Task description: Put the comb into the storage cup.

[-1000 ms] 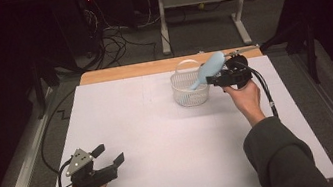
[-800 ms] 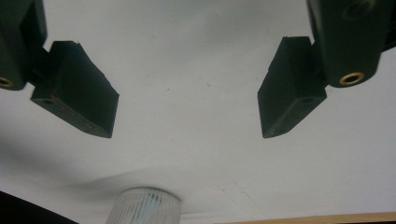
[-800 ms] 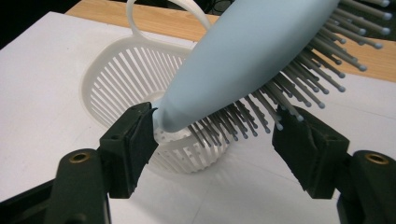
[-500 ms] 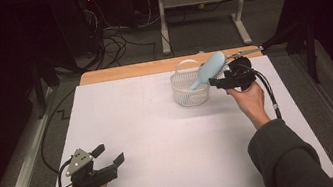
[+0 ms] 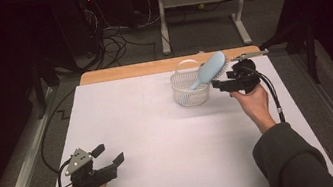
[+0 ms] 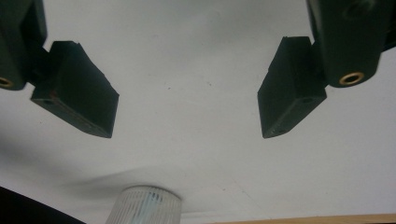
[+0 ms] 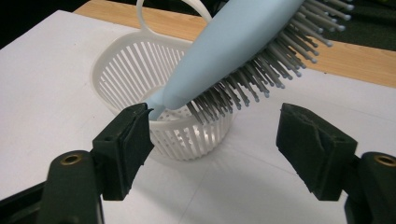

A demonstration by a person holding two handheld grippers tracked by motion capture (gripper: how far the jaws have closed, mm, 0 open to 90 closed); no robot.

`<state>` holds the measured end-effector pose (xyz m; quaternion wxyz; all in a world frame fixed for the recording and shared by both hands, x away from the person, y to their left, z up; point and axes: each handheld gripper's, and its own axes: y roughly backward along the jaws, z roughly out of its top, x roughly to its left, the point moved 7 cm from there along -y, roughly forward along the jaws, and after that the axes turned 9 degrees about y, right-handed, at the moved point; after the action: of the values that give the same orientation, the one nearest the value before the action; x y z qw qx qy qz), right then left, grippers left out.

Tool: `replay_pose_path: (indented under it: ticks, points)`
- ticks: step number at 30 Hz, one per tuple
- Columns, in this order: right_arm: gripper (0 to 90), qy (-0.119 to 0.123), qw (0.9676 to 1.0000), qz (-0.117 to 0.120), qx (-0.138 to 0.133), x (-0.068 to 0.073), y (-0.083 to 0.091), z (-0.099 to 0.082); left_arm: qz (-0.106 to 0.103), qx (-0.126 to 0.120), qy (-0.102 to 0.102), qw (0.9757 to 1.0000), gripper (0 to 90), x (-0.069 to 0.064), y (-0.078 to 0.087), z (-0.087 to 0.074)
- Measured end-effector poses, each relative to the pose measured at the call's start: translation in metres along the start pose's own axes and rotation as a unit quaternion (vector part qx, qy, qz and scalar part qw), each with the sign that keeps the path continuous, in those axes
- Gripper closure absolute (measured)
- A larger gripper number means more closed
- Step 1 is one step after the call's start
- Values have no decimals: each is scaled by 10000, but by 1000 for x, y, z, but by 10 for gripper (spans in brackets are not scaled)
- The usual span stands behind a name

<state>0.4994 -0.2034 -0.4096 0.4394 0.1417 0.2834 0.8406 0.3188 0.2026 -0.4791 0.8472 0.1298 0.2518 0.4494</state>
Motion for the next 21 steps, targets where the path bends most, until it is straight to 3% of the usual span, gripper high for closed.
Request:
replay_pose_path:
  ticks: [21]
  points:
    - [266, 57, 9997, 111, -202, 2, 20, -10, 4, -1, -4, 10000, 199, -1, 0, 0]
